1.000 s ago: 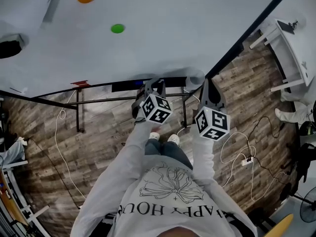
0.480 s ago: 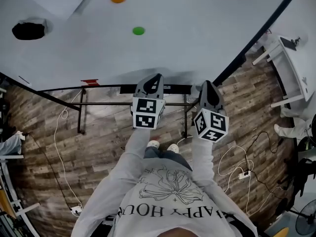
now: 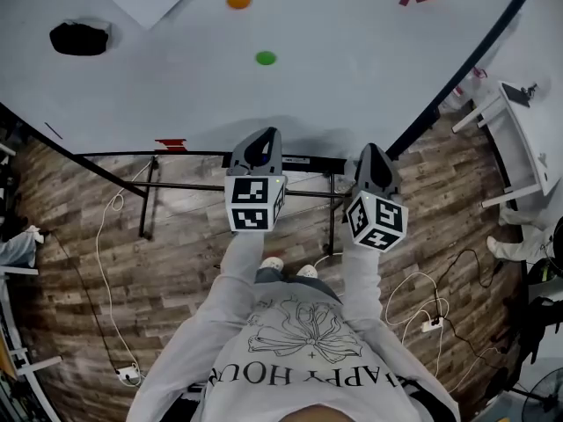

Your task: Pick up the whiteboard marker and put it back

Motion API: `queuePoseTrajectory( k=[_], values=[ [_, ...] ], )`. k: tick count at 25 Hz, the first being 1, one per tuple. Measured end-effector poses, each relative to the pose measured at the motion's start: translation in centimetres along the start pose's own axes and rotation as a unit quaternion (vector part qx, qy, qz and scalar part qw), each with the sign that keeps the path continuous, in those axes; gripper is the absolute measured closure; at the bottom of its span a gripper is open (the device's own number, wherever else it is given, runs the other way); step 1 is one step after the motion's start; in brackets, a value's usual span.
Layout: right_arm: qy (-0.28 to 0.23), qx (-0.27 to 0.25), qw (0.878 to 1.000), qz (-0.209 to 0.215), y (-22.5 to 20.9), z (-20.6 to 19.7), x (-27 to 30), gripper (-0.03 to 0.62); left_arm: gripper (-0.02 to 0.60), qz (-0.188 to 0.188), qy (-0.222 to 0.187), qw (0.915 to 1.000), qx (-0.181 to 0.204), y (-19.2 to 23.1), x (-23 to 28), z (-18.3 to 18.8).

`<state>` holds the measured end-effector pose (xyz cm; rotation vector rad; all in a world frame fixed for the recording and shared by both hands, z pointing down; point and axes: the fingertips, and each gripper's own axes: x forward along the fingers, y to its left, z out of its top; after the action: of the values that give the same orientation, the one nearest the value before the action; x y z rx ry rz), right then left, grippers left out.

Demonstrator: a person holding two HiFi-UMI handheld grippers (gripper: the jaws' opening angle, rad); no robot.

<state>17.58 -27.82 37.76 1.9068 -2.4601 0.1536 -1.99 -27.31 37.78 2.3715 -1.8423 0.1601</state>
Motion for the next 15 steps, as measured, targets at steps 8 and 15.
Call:
queuePoseTrajectory(
  k=[8, 15],
  values=[
    [-0.002, 0.003, 1.0, -0.001, 0.32, 0.26, -0.27, 0.591, 0.571, 0.008, -0.004, 1.0, 0.004, 0.56, -0.78, 0.48],
    [-0.002, 0.002, 1.0, -0.003, 0.48, 0.09, -0.18, 0.592, 0.571, 0.008, 0.003, 0.9998, 0.017, 0.57, -0.72, 0.23]
  ],
)
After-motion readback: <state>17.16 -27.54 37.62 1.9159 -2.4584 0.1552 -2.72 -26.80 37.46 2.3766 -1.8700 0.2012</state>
